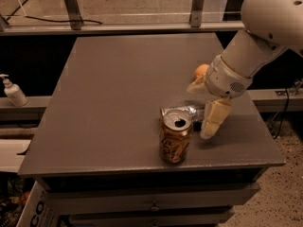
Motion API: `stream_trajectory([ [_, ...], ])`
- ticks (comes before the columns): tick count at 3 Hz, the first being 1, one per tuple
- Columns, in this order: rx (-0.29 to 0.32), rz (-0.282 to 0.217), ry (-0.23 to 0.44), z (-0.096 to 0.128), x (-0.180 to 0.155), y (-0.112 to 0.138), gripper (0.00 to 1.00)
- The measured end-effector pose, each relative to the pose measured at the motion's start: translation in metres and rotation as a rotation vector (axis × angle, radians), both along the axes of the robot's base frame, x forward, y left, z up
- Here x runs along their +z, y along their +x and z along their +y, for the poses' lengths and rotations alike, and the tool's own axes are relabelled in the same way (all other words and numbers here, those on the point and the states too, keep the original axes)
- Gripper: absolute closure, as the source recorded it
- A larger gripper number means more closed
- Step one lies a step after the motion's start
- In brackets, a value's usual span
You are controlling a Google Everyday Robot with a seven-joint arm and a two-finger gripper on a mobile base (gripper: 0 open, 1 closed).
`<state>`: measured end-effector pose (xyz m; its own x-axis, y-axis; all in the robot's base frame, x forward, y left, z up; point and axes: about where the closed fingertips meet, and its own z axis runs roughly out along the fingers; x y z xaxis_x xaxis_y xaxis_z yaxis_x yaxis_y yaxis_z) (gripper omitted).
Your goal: Move redbull can near orange can
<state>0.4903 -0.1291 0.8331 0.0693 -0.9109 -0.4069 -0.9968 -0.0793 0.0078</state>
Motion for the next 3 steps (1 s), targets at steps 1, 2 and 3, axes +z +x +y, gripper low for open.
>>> stream_trajectory([
  [1, -0.002, -0.002, -0.002, -0.001, 0.001, 0.001, 0.00],
  [2, -0.014, -0.022, -0.005, -0.006, 0.007, 0.005, 0.00],
  [3, -0.033, -0.064, 0.002, -0.014, 0.022, 0.017, 0.00],
])
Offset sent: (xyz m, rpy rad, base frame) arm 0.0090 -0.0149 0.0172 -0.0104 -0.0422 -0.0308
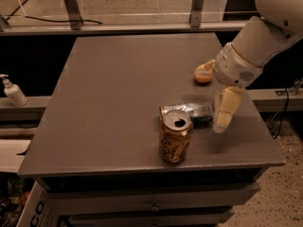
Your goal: Move redbull can near orange can
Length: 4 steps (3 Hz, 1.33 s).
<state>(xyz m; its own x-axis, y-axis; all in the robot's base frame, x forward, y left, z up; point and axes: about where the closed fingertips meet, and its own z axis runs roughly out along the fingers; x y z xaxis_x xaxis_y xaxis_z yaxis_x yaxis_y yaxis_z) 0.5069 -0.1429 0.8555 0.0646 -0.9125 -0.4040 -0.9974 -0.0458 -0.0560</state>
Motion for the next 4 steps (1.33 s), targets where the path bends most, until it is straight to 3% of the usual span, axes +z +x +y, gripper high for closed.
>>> stream_trajectory([
  [1, -0.026, -0.040, 0.020, -0.013, 0.015, 0.014, 0.00],
  [3, -0.133, -0.158, 0.110, -0.076, 0.050, 0.056, 0.00],
  [4, -0.138, -0.179, 0.119, -0.078, 0.058, 0.062, 0.00],
])
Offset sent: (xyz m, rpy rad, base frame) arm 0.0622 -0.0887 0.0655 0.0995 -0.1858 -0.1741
